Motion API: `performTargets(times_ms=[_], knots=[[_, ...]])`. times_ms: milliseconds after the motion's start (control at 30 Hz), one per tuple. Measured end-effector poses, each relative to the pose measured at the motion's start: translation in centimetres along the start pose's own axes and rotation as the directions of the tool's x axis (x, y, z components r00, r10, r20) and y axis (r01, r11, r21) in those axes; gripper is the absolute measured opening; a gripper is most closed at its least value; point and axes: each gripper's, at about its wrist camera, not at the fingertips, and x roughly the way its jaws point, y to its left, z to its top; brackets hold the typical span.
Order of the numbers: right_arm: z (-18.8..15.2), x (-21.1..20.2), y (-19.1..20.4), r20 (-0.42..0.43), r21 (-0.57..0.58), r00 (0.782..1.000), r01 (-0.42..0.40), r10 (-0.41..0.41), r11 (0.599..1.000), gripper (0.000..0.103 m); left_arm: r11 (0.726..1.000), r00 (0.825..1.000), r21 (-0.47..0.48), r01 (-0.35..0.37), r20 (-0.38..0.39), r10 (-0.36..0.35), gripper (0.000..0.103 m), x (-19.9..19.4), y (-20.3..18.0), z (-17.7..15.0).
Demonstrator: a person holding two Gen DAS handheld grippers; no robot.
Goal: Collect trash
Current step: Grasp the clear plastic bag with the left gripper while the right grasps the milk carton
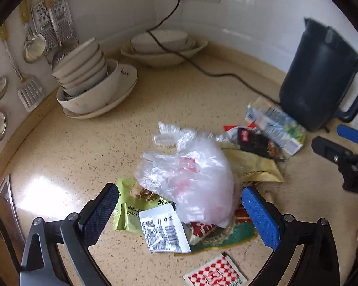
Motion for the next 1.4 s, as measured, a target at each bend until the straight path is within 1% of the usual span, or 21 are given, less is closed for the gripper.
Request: performTargets(times_ms=[67, 100, 167, 233, 333, 467, 567, 600, 633, 667, 700, 767, 800, 833, 867, 900, 967, 1033, 1200, 1267, 1400], knots=[[0.5, 1.9, -0.4, -0.023, -0.006, 1.000, -0.015, 0.015, 1.000, 0.103, 1.000, 1.000, 0.007, -0.010, -0.022, 0.010, 0.102, 1.0, 0.0, 0.5], [0.7, 2.8, -0.6, -0.035, -0.012, 0.999, -0.017, 0.017, 1.000, 0.103, 1.000, 0.999, 0.004, -0.015, -0.034, 0.015, 0.102, 2.1, 0.0, 0.6], [1.1, 4.3, -0.8, -0.049, -0.034, 0.999, -0.018, 0.017, 0.999, 0.103, 1.000, 0.999, -0.011, -0.002, -0.054, 0.002, 0.102, 3.2, 0.3, 0.8], [1.4, 5.7, -0.9, -0.063, -0.070, 0.998, 0.009, -0.014, 0.998, 0.103, 1.000, 0.998, -0.027, 0.006, -0.067, -0.008, 0.102, 4.7, 0.6, 0.8], [1.6, 7.7, -1.0, -0.087, -0.104, 0.996, 0.019, -0.028, 0.994, 0.103, 0.999, 0.996, -0.037, 0.016, -0.082, -0.019, 0.102, 5.8, 1.0, 1.0], [1.8, 9.4, -1.7, -0.111, -0.093, 0.994, -0.017, 0.007, 0.996, 0.103, 0.999, 0.996, -0.036, 0.023, -0.083, -0.026, 0.102, 7.3, 1.2, 1.1], [1.7, 10.4, -1.9, -0.123, -0.102, 0.992, -0.042, 0.029, 0.994, 0.103, 0.999, 0.993, -0.038, 0.025, -0.118, -0.029, 0.099, 9.3, 1.3, 1.1], [1.6, 10.8, -2.0, -0.134, -0.098, 0.990, -0.060, 0.046, 0.993, 0.103, 0.999, 0.991, -0.044, 0.030, -0.130, -0.036, 0.093, 10.2, 1.4, 1.0], [1.5, 11.3, -2.1, -0.144, -0.089, 0.988, -0.073, 0.059, 0.993, 0.099, 0.998, 0.989, -0.054, 0.045, -0.139, -0.052, 0.090, 10.8, 1.5, 0.9], [1.5, 11.5, -2.2, -0.153, -0.080, 0.985, -0.093, 0.080, 0.992, 0.096, 0.997, 0.989, -0.063, 0.050, -0.138, -0.058, 0.089, 10.8, 1.7, 0.8], [1.4, 11.6, -2.5, -0.157, -0.063, 0.981, -0.120, 0.109, 0.991, 0.090, 0.997, 0.989, -0.068, 0.047, -0.133, -0.056, 0.087, 11.3, 1.8, 0.8], [1.3, 11.4, -2.9, -0.150, -0.037, 0.978, -0.150, 0.143, 0.988, 0.075, 0.996, 0.990, -0.068, 0.051, -0.127, -0.059, 0.082, 11.9, 1.8, 0.8], [1.3, 11.2, -3.0, -0.148, -0.030, 0.977, -0.162, 0.156, 0.986, 0.062, 0.996, 0.990, -0.066, 0.055, -0.126, -0.063, 0.072, 12.3, 1.8, 0.7], [1.4, 11.0, -3.2, -0.143, -0.018, 0.975, -0.175, 0.170, 0.984, 0.046, 0.997, 0.991, -0.064, 0.054, -0.123, -0.061, 0.067, 12.3, 1.8, 0.7], [1.3, 10.8, -3.2, -0.142, -0.013, 0.973, -0.185, 0.181, 0.983, 0.046, 0.997, 0.991, -0.062, 0.054, -0.119, -0.061, 0.055, 12.1, 2.0, 0.6], [1.3, 10.6, -3.2, -0.144, -0.017, 0.973, -0.185, 0.181, 0.983, 0.046, 0.996, 0.991, -0.062, 0.057, -0.119, -0.064, 0.050, 12.1, 2.3, 0.6], [1.2, 10.4, -3.1, -0.145, -0.020, 0.972, -0.189, 0.184, 0.982, 0.046, 0.994, 0.989, -0.077, 0.083, -0.119, -0.092, 0.048, 12.1, 2.6, 0.4], [1.0, 9.8, -3.2, -0.133, -0.012, 0.974, -0.189, 0.186, 0.982, 0.046, 0.992, 0.989, -0.087, 0.088, -0.108, -0.097, 0.047, 12.2, 3.0, 0.1], [0.2, 6.9, -4.1, -0.075, 0.016, 0.981, -0.179, 0.179, 0.984, 0.046, 0.990, 0.994, -0.097, 0.101, -0.042, -0.106, 0.046, 11.0, 3.7, -0.2], [0.1, 5.6, -4.1, -0.049, 0.026, 0.986, -0.159, 0.160, 0.987, 0.046, 0.989, 0.993, -0.095, 0.116, -0.020, -0.118, 0.046, 12.0, 3.8, -0.7], [-0.4, 2.6, -3.7, -0.006, 0.050, 0.989, -0.148, 0.148, 0.988, 0.046, 0.986, 0.990, -0.094, 0.140, 0.031, -0.138, 0.046, 10.1, 4.1, -2.0]])
